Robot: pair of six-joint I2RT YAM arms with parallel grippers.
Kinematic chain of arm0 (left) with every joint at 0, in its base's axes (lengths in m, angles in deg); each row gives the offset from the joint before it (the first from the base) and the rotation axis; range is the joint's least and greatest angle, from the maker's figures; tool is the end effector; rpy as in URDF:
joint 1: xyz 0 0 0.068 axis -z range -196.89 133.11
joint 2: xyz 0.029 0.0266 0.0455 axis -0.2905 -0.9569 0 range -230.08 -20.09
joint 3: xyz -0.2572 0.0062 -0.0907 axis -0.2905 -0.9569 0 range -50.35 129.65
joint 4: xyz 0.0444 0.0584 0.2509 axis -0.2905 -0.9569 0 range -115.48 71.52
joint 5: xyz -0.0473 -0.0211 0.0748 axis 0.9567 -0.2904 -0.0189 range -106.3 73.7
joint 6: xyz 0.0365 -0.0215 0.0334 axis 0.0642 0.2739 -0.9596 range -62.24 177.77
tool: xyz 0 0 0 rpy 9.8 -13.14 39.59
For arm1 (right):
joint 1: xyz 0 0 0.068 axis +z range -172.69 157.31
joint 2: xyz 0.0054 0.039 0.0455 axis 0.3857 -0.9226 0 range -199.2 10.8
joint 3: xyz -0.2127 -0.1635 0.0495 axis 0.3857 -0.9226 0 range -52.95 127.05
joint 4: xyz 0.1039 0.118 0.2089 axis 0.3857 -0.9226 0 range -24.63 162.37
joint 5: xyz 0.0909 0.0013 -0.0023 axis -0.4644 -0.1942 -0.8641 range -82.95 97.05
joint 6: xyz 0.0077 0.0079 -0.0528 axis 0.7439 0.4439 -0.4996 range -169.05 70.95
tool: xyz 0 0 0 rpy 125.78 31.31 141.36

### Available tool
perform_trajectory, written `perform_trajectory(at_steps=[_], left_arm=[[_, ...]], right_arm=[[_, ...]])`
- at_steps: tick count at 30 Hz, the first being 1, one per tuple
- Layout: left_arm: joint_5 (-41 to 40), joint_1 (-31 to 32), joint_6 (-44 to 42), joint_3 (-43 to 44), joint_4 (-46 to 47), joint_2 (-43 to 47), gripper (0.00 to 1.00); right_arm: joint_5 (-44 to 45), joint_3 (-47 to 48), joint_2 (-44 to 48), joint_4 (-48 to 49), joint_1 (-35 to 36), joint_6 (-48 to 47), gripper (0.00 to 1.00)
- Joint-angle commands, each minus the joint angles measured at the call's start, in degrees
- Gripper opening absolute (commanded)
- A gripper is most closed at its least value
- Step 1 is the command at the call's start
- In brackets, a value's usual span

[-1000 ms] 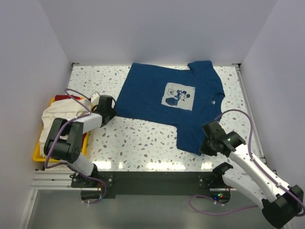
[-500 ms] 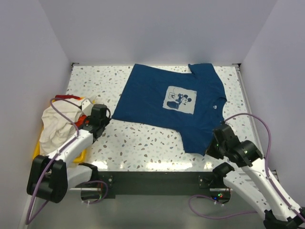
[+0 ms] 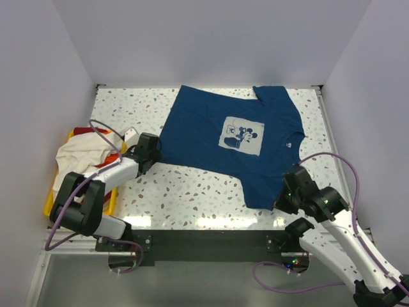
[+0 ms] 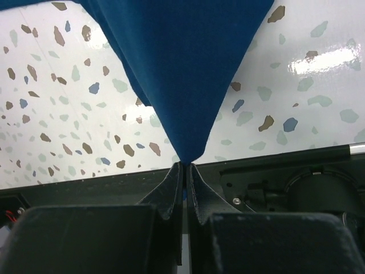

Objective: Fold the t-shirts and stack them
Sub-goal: Fold the tshirt

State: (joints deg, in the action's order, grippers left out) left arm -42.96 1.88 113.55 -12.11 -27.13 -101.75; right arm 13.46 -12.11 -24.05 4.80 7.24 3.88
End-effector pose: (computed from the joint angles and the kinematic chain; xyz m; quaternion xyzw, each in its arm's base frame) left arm 0.2569 -0.0705 0.1664 -0.3632 0.8489 -0.0181 0.3837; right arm 0.0825 0.0429 0.2534 0.2065 0.9457 0.1215 0.2197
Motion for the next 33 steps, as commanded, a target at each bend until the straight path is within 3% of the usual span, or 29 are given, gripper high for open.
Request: perform_trajectory(at_steps=[1, 14, 17, 18, 21, 33], left_arm=[[-3.8, 0.2, 1.8, 3.0, 2.0, -1.9, 0.57], [-3.9, 0.2, 1.7, 5.2, 2.7, -9.8, 0.44], [-3.9, 0.2, 1.4, 5.4, 2.9, -10.0, 0.29], [-4.0, 0.2, 1.4, 5.6, 2.8, -9.9, 0.18], [-5.6, 0.2, 1.5, 6.1, 0.5, -9.2, 0.0], [-11.2, 0.0, 3.6, -1.4, -9.4, 5.9, 0.0]], right_arm=[[-0.4, 0.1, 0.0, 1.7, -0.1, 0.2, 0.0], [-0.1, -0.6, 0.2, 2.4, -0.1, 0.2, 0.0], [0.0, -0.6, 0.7, 2.3, -0.1, 0.2, 0.0], [0.0, -0.5, 0.8, 2.2, -0.1, 0.3, 0.0], [0.3, 0.3, 0.8, 2.1, -0.1, 0.1, 0.0], [-0.3, 2.1, 2.0, -1.6, -0.1, -1.6, 0.0]])
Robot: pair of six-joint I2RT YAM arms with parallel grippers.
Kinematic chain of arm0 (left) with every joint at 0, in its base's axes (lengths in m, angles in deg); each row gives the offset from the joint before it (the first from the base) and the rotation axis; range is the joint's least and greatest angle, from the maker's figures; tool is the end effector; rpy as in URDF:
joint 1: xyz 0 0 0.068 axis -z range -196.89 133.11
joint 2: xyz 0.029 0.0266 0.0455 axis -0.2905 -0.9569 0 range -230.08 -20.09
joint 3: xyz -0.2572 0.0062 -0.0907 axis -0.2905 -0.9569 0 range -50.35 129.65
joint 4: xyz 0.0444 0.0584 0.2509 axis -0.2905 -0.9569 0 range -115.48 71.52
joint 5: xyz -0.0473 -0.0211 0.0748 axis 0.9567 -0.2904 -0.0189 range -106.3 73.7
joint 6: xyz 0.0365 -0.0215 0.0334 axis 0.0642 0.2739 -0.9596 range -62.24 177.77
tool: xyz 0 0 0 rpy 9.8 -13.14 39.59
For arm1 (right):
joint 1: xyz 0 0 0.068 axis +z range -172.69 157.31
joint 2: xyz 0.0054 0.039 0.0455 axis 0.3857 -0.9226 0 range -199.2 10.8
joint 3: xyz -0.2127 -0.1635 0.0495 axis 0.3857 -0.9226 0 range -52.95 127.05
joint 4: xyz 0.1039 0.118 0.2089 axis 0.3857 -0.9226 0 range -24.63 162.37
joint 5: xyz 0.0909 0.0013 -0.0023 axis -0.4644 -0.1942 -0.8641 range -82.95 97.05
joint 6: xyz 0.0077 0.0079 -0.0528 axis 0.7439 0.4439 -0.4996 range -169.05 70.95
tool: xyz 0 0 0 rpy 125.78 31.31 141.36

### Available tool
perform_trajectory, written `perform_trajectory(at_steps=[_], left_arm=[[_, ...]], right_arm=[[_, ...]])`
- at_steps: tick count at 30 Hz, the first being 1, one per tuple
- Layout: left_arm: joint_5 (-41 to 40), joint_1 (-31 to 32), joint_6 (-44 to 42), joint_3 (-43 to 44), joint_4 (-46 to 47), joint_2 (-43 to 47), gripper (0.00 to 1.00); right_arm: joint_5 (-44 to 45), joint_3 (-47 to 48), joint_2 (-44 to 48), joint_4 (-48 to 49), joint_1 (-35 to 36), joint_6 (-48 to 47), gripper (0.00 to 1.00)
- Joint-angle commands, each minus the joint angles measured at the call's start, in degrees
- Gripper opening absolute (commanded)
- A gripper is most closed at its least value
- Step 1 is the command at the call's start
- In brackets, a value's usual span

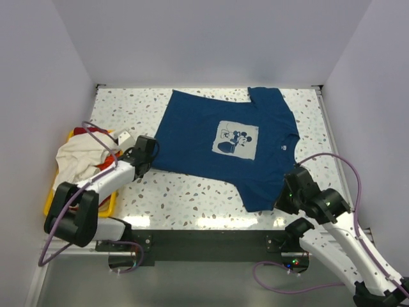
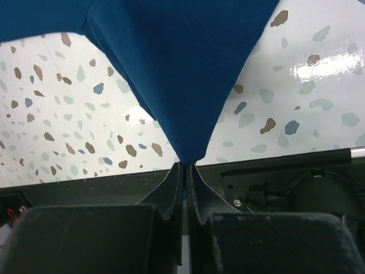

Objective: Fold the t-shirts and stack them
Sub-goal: Fold the tshirt

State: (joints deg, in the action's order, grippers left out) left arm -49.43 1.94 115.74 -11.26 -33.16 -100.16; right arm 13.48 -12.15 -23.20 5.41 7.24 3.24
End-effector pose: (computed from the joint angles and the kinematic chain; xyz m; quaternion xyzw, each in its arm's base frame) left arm 0.2498 -0.0647 0.1724 -0.3861 0.8347 0.0377 0.3909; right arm 0.0815 0.0423 0.2548 0.2013 0.9436 0.1282 0.2293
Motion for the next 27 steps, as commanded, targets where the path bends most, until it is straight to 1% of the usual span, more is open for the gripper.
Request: perform_trajectory(at_steps=[1, 5, 6, 8, 9, 11, 12, 13, 14, 15, 16, 18, 19, 20, 21, 22, 24, 25, 27], left_arm=[[-4.9, -0.1, 1.7, -2.8, -4.4, 6.3, 0.0], [-5.2, -0.1, 1.7, -4.8, -5.8, 10.1, 0.0], [-4.9, -0.1, 0.5, -4.6, -5.4, 10.5, 0.0], [-4.8, -0.1, -0.6, -2.8, -4.3, 10.0, 0.0], [-4.7, 0.0, -1.4, -1.6, -4.2, 9.2, 0.0], [-4.4, 0.0, -2.1, 4.0, -4.7, 4.8, 0.0], [-4.3, 0.0, -2.6, 6.2, -5.2, 2.9, 0.0], [-4.2, 0.2, -2.9, 10.8, -6.2, -1.0, 0.0], [-4.1, 0.1, -3.0, 13.1, -6.8, -3.0, 0.0], [-3.9, 0.1, -3.6, 15.3, -7.1, -4.8, 0.0], [-3.7, 0.1, -3.8, 19.3, -7.6, -8.7, 0.0], [-3.7, 0.1, -4.2, 23.6, -8.7, -12.5, 0.0], [-3.6, 0.1, -4.4, 25.7, -9.9, -16.1, 0.0], [-3.5, 0.1, -4.5, 29.3, -10.4, -17.8, 0.0], [-3.6, 0.1, -5.1, 31.1, -10.8, -19.3, 0.0], [-3.6, 0.0, -5.3, 33.9, -11.5, -22.0, 0.0], [-3.4, -0.3, -6.0, 36.0, -11.7, -24.4, 0.0], [-3.1, -0.6, -6.2, 37.8, -11.7, -26.5, 0.0], [-2.3, -1.1, -6.4, 39.2, -11.9, -28.4, 0.0]], right_arm=[[-0.6, 2.3, 1.3, -2.9, -0.1, -1.1, 0.0], [-1.9, 2.3, 1.7, -3.7, -0.1, -1.8, 0.0], [-2.0, 2.4, 1.5, -3.3, -0.1, -1.8, 0.0], [-2.3, 2.9, 1.0, 0.1, -0.1, -1.4, 0.01], [-2.0, 4.5, -0.9, 1.6, -0.1, -1.7, 0.01], [0.8, 6.7, -3.7, 6.6, -0.1, -2.5, 0.0], [1.8, 9.3, -8.0, 9.7, -0.1, -3.8, 0.0], [2.9, 10.9, -10.1, 11.0, -0.1, -4.4, 0.0], [5.9, 12.4, -12.8, 12.1, -0.1, -4.7, 0.0], [7.1, 15.2, -17.0, 14.6, -0.1, -5.5, 0.0], [8.5, 16.5, -19.5, 15.9, -0.3, -6.1, 0.0], [10.7, 20.0, -23.6, 18.2, -1.1, -7.3, 0.0], [10.7, 21.1, -27.7, 20.3, -2.8, -7.9, 0.0], [10.4, 21.9, -29.4, 21.3, -3.8, -8.4, 0.0], [8.1, 23.1, -31.2, 22.5, -5.3, -9.7, 0.0], [6.2, 23.4, -33.8, 25.1, -9.0, -10.1, 0.0], [1.9, 24.0, -36.3, 28.1, -12.3, -11.5, 0.0], [1.7, 24.2, -37.4, 29.9, -14.4, -11.9, 0.0], [0.9, 25.4, -41.0, 31.8, -16.1, -12.5, 0.0]])
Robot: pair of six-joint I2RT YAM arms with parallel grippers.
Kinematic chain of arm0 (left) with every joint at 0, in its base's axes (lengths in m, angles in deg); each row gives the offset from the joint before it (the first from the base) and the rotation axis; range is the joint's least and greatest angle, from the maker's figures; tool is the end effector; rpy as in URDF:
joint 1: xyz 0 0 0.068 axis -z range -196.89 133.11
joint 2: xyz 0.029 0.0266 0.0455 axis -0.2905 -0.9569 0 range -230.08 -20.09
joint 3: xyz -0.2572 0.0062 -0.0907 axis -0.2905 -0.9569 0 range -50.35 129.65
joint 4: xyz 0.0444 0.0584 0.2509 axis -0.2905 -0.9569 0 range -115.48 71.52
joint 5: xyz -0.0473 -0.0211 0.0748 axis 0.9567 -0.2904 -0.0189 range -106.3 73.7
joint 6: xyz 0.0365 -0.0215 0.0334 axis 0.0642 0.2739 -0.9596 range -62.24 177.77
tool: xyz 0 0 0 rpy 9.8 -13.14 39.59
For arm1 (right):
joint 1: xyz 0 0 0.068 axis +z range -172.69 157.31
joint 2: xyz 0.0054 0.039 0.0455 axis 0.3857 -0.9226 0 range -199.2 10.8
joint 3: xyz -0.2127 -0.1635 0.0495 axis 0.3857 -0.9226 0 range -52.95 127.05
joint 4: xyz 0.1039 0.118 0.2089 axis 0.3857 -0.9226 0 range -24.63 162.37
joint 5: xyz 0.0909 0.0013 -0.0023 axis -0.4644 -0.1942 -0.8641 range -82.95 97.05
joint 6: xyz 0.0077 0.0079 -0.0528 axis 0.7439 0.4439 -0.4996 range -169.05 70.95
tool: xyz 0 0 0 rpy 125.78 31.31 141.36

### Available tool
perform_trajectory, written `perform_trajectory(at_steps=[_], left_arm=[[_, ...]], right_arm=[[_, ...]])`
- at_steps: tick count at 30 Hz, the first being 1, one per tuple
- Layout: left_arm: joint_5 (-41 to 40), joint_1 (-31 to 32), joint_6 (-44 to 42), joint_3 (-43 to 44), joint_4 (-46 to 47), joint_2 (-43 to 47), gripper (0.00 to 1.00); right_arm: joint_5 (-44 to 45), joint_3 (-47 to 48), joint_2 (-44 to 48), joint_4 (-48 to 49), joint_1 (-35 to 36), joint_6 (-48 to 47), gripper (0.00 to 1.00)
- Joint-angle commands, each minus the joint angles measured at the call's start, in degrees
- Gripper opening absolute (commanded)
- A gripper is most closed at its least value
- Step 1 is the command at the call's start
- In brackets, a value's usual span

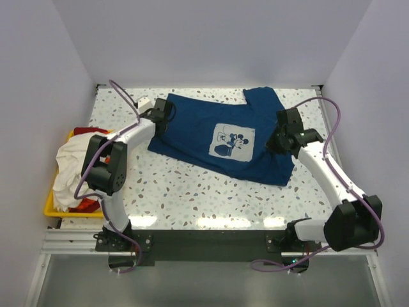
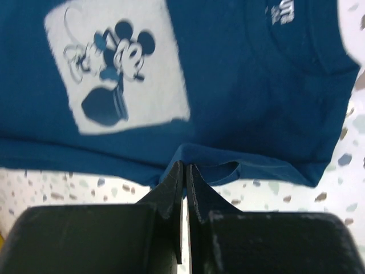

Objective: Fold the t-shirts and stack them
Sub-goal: Fold the tshirt

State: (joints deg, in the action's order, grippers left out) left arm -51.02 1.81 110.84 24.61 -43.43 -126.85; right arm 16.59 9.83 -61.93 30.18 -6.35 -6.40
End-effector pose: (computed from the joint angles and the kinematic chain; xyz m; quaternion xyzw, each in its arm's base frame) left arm 0.3783 -0.1067 0.2018 -0.3518 0.8485 0.0715 0.3888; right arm 0.2515 0.0675 0.2962 0.2408 0.9117 0.0907 0.3201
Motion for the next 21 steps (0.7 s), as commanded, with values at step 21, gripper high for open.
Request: perform_trajectory(at_steps=[21], left_arm=[[3.2, -5.2, -5.5, 7.0, 4.3, -5.0, 0.0]], right_arm=[[-6.5, 8.8, -13.0, 12.7, -11.2, -3.7, 0.0]])
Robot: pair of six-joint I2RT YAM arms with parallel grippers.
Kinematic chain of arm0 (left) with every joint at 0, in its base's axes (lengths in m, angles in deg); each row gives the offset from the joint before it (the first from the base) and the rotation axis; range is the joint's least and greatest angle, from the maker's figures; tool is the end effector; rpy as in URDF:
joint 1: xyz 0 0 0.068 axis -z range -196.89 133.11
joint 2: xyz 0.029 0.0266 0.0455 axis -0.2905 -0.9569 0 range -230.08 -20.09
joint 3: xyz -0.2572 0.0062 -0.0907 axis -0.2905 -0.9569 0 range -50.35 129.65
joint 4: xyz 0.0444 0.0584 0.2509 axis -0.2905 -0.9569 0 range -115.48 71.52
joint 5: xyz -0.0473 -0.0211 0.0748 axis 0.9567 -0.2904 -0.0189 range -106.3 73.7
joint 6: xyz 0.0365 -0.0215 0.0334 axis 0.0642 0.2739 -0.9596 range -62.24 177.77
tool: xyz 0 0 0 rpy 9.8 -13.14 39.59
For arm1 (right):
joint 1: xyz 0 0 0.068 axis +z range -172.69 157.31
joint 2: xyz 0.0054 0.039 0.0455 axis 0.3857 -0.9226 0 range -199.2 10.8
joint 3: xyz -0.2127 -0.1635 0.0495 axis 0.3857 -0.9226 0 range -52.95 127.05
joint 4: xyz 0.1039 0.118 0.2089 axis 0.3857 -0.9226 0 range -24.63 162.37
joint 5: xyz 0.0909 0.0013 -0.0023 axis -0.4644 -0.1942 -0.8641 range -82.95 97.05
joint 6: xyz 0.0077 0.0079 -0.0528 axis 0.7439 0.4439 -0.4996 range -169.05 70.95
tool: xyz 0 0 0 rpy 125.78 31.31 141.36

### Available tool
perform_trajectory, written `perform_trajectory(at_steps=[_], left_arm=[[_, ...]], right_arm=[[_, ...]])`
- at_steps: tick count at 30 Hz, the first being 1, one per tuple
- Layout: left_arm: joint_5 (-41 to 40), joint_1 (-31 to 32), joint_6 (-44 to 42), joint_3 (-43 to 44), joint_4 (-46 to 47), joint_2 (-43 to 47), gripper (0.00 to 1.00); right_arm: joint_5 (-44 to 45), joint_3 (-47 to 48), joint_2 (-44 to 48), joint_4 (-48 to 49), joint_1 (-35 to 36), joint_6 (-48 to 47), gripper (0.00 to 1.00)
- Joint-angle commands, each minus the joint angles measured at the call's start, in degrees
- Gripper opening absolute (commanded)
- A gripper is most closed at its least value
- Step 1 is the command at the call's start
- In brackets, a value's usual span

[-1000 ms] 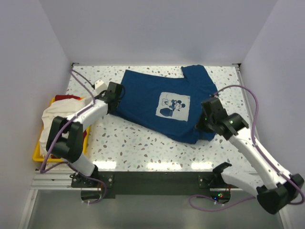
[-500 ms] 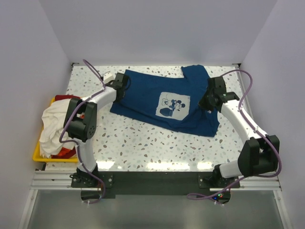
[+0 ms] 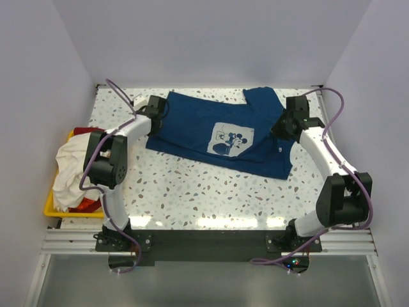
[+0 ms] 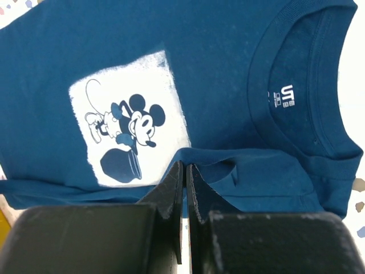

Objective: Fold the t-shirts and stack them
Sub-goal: Fold the tshirt

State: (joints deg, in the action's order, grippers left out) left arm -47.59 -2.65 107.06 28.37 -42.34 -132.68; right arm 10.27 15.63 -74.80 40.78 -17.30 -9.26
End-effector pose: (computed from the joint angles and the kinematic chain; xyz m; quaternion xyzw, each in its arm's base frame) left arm 0.4058 -0.0839 0.1822 -0.3501 0.8595 0.0793 0.3639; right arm 0.3228 0.0284 0.2801 0.2860 0.8903 0.1114 0.3363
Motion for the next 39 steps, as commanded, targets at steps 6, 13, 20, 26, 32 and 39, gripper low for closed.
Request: perform_trajectory(at_steps=[6, 13, 20, 26, 32, 39], left_arm=[[0.8, -0.9, -2.0, 3.7, 4.0, 0.7, 0.0], [1.0, -1.1, -2.4, 5.1, 3.6, 0.4, 0.0], [2.1, -1.5, -2.5, 4.6, 4.6, 0.4, 0.0], [3.4, -1.5, -3.1, 6.4, 5.0, -1.3, 0.0], [5.3, -1.5, -4.2, 8.0, 5.9, -2.6, 0.0], [5.9, -1.5, -4.6, 9.9, 5.7, -4.6, 0.0]], right_arm=[[0.5, 2.0, 1.8, 2.8, -1.3, -0.7, 0.0], [0.0, 0.7, 3.8, 2.3, -3.4, -1.2, 0.0], [-0.5, -1.7, 5.7, 2.6, -5.1, -1.6, 0.0], [-1.2, -2.3, 5.9, 2.8, -7.1, -1.9, 0.0], [-1.6, -2.6, 6.1, 2.7, -8.0, -2.1, 0.0], [-2.4, -3.2, 5.9, 3.3, -9.2, -2.1, 0.0]])
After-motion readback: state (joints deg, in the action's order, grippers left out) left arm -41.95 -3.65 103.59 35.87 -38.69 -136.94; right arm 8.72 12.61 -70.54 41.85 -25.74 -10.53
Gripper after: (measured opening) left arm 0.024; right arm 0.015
